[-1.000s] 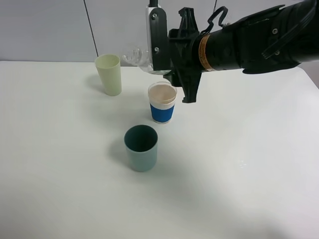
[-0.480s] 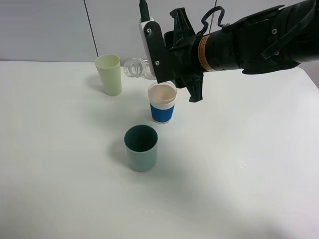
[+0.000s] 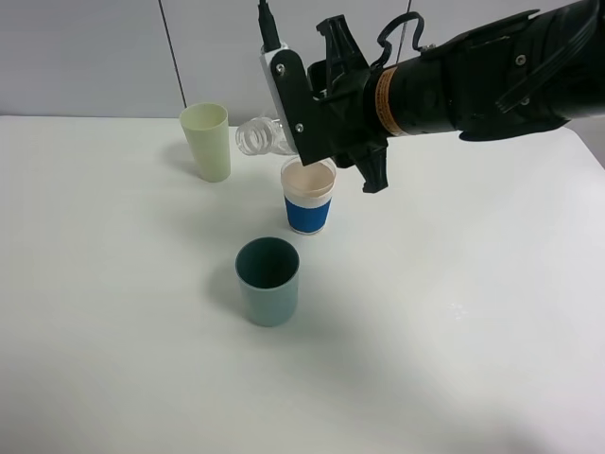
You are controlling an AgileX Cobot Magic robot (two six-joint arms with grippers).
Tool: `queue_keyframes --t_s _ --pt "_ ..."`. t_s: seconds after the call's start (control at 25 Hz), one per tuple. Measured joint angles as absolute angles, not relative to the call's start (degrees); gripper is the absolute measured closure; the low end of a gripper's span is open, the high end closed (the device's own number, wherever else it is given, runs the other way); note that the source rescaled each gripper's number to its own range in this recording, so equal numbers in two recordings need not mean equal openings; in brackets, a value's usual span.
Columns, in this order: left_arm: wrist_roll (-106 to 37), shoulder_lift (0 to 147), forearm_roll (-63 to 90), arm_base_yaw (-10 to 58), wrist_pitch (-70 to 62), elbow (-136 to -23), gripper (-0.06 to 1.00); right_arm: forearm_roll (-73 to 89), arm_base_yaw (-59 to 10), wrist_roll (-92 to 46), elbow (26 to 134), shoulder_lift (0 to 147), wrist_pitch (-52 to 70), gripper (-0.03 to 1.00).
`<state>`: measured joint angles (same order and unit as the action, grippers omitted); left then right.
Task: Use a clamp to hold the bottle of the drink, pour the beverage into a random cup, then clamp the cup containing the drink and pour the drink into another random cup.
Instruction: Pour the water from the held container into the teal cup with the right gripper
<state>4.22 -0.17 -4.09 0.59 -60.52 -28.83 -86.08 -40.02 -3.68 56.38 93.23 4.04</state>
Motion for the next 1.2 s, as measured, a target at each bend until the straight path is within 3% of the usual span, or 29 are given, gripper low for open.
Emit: queue_keyframes --t_s 1.2 --pt "4.22 -0.17 -4.09 0.59 -60.52 -28.83 -0.06 -86.21 -40.58 -16.87 56.38 93.23 4.93 0.95"
